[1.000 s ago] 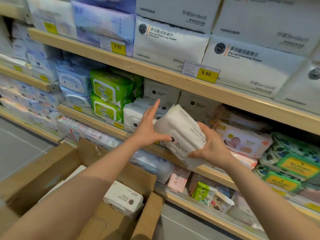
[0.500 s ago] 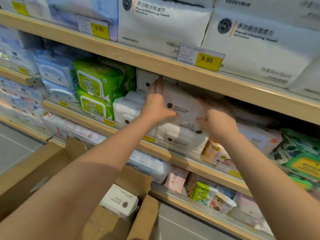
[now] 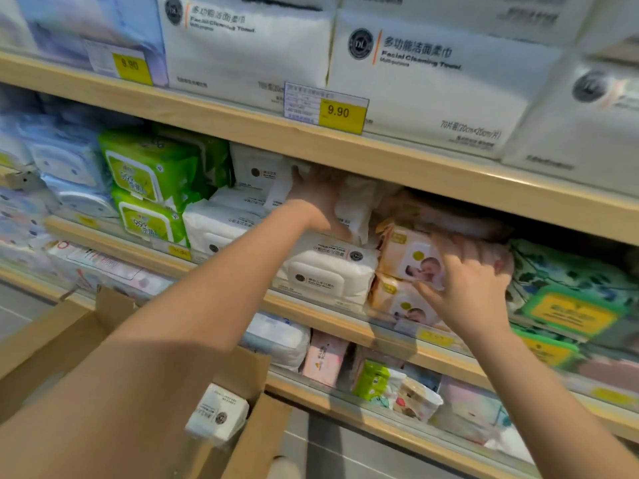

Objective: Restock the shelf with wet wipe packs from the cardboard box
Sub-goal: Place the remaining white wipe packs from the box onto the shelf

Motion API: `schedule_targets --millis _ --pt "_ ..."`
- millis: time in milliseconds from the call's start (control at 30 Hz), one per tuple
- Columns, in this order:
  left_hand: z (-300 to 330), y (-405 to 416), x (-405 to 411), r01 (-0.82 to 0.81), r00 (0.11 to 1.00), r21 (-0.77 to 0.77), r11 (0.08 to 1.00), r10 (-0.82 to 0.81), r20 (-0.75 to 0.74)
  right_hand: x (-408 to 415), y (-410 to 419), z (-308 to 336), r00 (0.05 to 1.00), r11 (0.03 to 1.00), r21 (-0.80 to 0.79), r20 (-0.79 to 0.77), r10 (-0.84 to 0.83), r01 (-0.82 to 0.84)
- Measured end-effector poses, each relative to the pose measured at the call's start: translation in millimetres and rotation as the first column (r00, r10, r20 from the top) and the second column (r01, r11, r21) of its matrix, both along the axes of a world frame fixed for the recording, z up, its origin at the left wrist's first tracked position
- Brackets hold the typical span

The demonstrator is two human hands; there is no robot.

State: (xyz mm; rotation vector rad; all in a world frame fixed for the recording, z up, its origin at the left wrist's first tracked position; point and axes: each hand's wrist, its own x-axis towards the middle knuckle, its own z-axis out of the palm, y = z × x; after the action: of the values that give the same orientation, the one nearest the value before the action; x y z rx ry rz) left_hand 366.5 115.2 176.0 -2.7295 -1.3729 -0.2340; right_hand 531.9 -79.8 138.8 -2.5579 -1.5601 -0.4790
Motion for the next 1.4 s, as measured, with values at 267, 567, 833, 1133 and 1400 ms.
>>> schedule_targets --millis 267,567,833,1133,1400 --pt "-41.6 6.7 -20.7 0.002 0.975 -0.059 0.998 0.012 0.223 -33.2 16.8 -0.9 0.947 0.930 0.211 -0.050 0.317 -0.300" --pt "-40.7 36.4 -53.8 -0.023 0.581 -0.562 0.827 0.468 0.665 -79.7 102.1 16.9 0.739 0.981 0.166 -0.648 0.185 -0.100" --pt "-40.5 50.5 -67.6 0.025 0.624 -0.546 0.837 0.414 0.663 -81.6 124.7 7.3 0.483 0.966 0.204 -0.870 0.103 0.162" --pt "-66.3 58.0 -24.0 0.043 0.676 -0.284 0.958 0.181 0.714 -87.7 113.8 -9.5 0.657 0.980 0.197 -0.743 0.126 0.034" --pt "-67.3 59.1 -18.9 0.016 0.718 -0.302 0.953 0.199 0.667 -81.4 112.5 -16.4 0.612 0.979 0.192 -0.783 0.109 0.072"
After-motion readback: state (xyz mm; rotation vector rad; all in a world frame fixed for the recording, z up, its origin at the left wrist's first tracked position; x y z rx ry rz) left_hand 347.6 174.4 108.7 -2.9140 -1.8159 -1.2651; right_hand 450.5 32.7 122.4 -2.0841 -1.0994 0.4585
